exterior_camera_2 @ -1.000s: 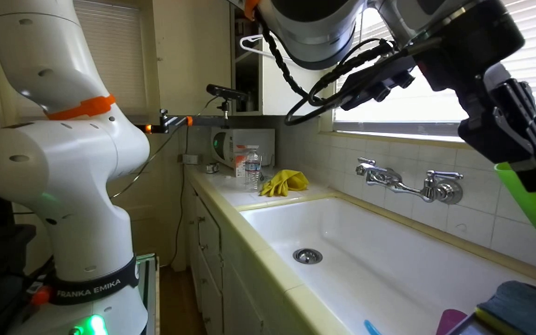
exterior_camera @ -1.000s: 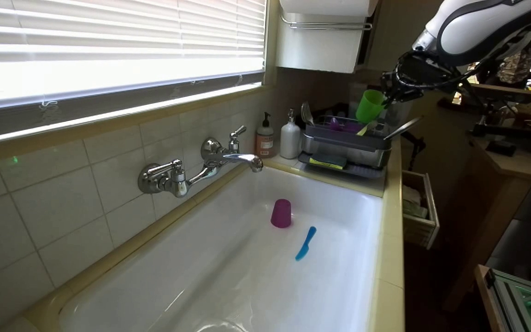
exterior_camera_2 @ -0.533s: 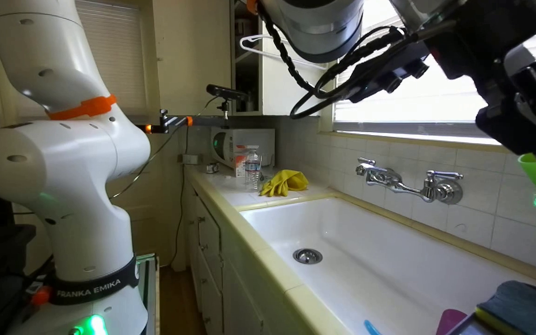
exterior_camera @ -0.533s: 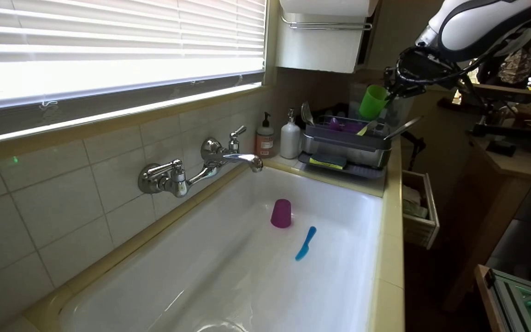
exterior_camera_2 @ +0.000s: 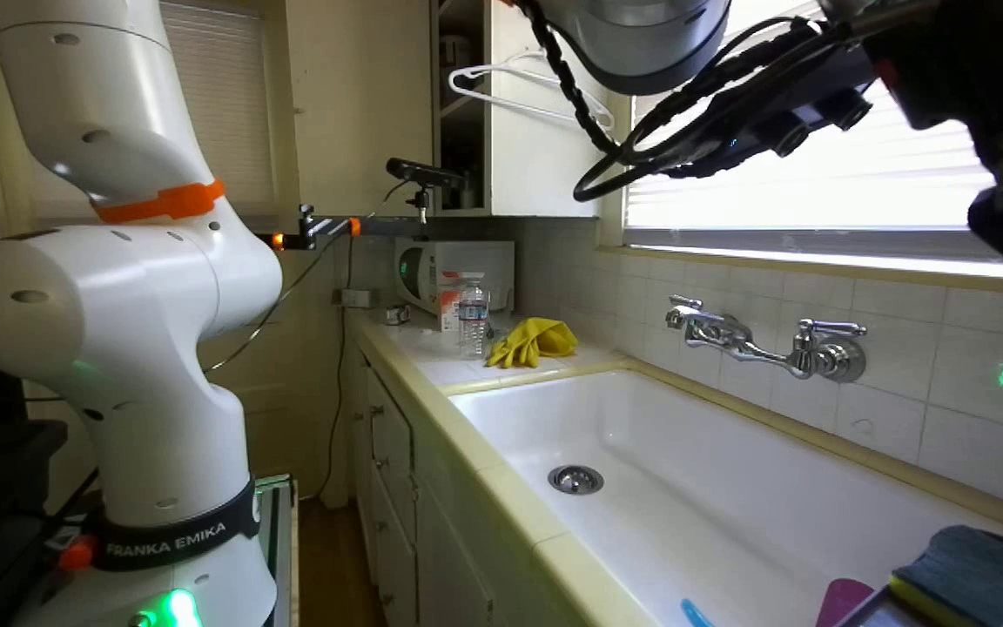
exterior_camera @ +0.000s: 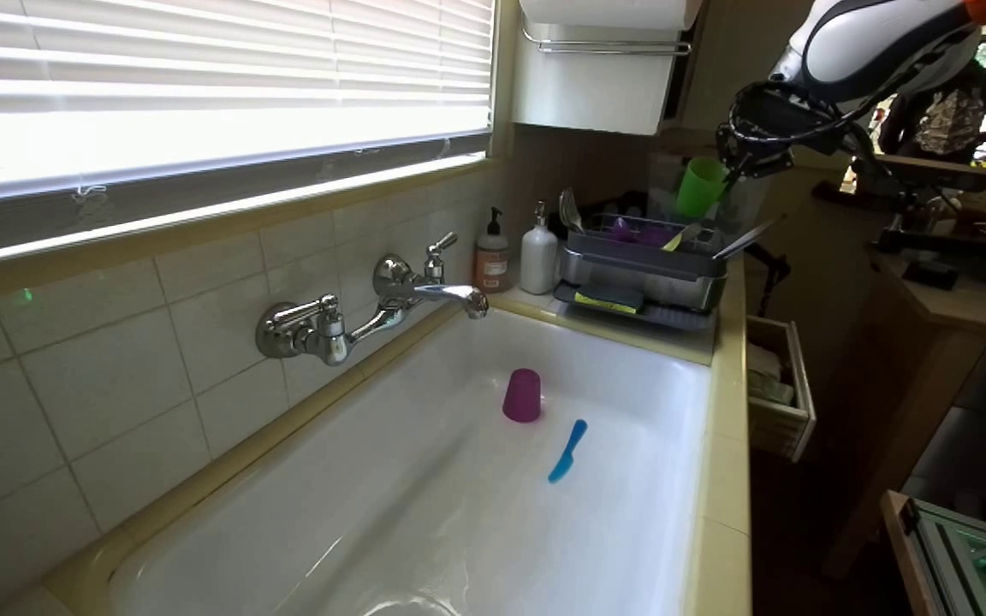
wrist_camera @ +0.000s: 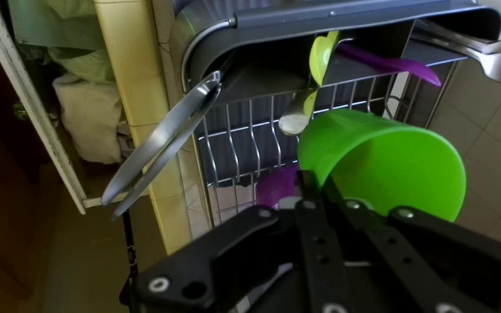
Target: Put the yellow spoon then the green cup in the dish rack
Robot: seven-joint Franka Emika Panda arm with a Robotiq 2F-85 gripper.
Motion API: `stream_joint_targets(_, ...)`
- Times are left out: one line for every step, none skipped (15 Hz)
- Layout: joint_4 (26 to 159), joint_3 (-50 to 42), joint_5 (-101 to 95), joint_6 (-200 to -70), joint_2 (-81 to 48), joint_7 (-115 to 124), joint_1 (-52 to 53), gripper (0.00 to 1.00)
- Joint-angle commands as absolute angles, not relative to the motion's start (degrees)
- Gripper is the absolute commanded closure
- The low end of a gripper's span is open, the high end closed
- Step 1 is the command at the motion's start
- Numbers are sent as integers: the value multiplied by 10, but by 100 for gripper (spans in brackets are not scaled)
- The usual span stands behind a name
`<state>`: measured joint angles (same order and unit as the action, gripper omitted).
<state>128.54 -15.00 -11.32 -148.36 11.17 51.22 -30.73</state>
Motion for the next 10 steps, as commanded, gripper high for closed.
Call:
stream_joint_targets(1232,-165,-103,-1438,72,535,-298,99)
stream_joint_targets(1221,-169,-99,-1428,63,536,-295,99)
stream_joint_targets(1211,-173,-101,-1422,54,542,-294,99)
stream_joint_targets(1201,-178,-95,-1418,45,542,-291,99)
stream_joint_targets(1190,-184,-88,-1412,36,539,-288,99)
stream_joint_targets(1181,-189,-78,-1410,26,536,-285,99)
stream_joint_targets(1171,-195,-59,-1404,16,521,-281,99)
stream_joint_targets(1161,-200,-46,-1400,7,517,-278,99)
stream_joint_targets(1151,-205,-31,-1394,-4,510,-276,99)
stream_joint_targets(1141,-209,-16,-1390,-15,503,-274,99)
